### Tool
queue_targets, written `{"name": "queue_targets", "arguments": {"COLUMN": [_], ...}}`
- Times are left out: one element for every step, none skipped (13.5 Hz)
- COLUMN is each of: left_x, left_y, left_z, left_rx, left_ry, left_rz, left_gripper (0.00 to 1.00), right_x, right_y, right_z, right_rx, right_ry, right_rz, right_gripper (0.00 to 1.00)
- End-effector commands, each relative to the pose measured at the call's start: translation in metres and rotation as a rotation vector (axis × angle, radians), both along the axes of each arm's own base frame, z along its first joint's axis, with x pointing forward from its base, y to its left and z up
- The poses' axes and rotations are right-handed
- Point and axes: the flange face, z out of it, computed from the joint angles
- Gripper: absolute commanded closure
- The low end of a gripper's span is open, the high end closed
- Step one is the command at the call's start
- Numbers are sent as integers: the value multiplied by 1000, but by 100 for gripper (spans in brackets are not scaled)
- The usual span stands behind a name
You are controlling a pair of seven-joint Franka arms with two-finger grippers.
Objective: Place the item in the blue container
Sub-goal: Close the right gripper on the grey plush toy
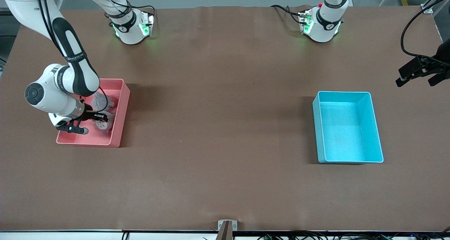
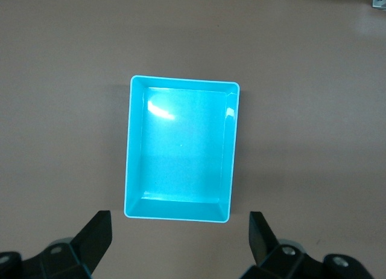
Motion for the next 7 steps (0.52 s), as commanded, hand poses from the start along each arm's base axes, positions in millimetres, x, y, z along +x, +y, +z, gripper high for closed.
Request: {"name": "queue_targets", "arguments": {"left_x": [-1, -1, -1, -1, -1, -1, -1], "left_y": [2, 2, 2, 2, 2, 2, 2], "left_z": [3, 3, 3, 3, 3, 3, 3], "left_rx": [16, 16, 16, 16, 16, 16, 16], "left_ry": [5, 5, 5, 5, 5, 5, 5], "left_rz": [0, 0, 0, 0, 0, 0, 0], "left_gripper": [0, 0, 0, 0, 0, 0, 0], "right_x": [-4, -4, -3, -3, -2, 0, 3], "right_y": [4, 3, 3, 3, 3, 1, 0], "right_z": [0, 1, 1, 2, 3, 5, 9], "right_rx": [7, 7, 7, 7, 7, 7, 10], "right_ry": [2, 0, -1, -3, -3, -6, -2], "right_rz": [-14, -15, -15, -15, -15, -15, -15], "right_gripper": [88, 93, 96, 97, 97, 98, 99]}}
